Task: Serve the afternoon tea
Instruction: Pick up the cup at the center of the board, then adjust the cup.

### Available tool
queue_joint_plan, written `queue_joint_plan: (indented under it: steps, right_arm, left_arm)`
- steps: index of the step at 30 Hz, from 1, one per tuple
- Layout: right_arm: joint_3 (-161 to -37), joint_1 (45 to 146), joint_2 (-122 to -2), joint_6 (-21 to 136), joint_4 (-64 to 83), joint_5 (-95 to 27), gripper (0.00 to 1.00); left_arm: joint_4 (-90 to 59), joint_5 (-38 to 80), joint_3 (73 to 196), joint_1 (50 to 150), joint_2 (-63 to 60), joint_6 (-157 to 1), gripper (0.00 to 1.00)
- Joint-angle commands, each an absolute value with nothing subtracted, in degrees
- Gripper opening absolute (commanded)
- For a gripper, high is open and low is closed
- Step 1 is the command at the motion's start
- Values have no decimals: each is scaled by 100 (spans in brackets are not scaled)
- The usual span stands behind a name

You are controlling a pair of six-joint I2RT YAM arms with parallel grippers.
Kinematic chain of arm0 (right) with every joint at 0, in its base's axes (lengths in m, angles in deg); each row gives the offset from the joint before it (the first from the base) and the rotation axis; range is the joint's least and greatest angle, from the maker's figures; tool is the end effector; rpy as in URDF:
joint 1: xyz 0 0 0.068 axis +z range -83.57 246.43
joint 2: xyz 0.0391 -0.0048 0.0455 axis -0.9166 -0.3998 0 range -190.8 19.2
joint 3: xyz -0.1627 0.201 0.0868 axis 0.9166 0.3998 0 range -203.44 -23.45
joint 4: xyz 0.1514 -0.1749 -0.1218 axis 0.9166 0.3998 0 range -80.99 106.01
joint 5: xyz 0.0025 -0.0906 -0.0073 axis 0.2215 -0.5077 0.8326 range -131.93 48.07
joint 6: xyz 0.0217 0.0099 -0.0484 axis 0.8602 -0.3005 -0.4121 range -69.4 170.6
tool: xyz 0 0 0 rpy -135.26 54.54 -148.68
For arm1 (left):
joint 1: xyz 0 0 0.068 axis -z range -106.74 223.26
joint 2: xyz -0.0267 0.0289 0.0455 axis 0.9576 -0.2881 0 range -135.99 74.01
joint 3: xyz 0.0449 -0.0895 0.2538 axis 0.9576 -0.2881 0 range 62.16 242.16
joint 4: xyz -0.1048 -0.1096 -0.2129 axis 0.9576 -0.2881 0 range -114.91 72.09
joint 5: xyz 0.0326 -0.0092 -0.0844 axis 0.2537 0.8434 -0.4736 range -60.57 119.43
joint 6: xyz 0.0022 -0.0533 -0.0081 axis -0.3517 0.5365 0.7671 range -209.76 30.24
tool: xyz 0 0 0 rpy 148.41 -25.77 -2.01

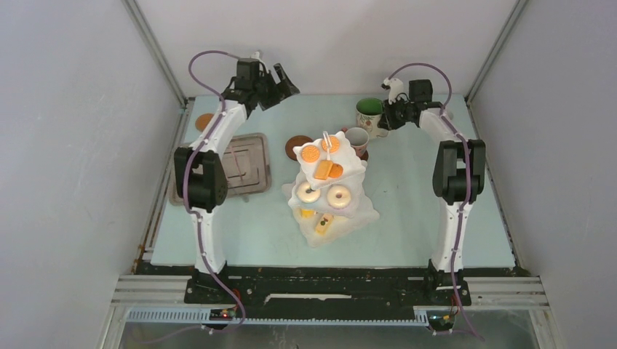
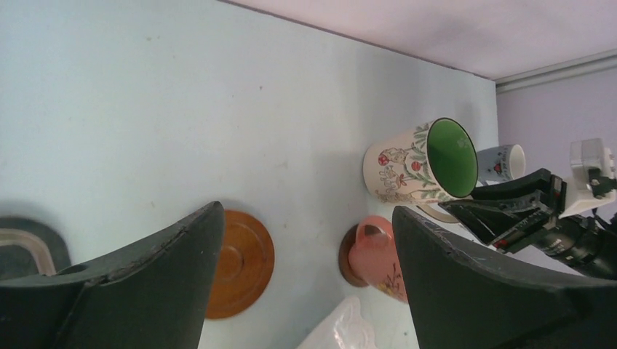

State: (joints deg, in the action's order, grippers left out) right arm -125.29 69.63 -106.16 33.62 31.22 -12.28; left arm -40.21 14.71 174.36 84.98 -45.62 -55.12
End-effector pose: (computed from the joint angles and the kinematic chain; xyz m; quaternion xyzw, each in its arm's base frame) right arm 0.4928 0.0453 0.2109 -0.2517 0.8647 0.1916 0.3901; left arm 0.4831 -0.1094 0.3170 -0.1074 0.8534 -0.2978 0.4140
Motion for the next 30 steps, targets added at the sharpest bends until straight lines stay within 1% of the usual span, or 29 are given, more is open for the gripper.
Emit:
queue_joint_plan:
  steps: [1, 6, 16, 20, 24, 30]
  right_arm:
    - [-13351, 7075, -10873, 2937, 3098, -484, 0]
    - [-13993, 7206, -11311, 2706, 3268, -477, 0]
    - [-14762, 7512, -11891, 2487, 3012, -531, 0]
    - [-15276, 7603, -12215, 2279, 3149, -298, 0]
    - [-15461, 7696, -12333, 2189, 3024, -52, 0]
    - [-15493, 7852, -12366, 1968, 3026, -121, 0]
  left_arm:
    - [-3596, 1504, 18115, 8618, -5069, -5800, 92]
    - [-3772, 1379, 19029, 8737, -5792, -5606, 91]
    - [-3015, 1511, 19167, 8937, -6376, -5107, 90]
    - [-2895, 1558, 19520, 8998, -6716, -4850, 89]
    - [-2818, 1901, 19568, 9096, -6822, -4889, 87]
    - [-2895, 2657, 19558, 9189, -6877, -4925, 84]
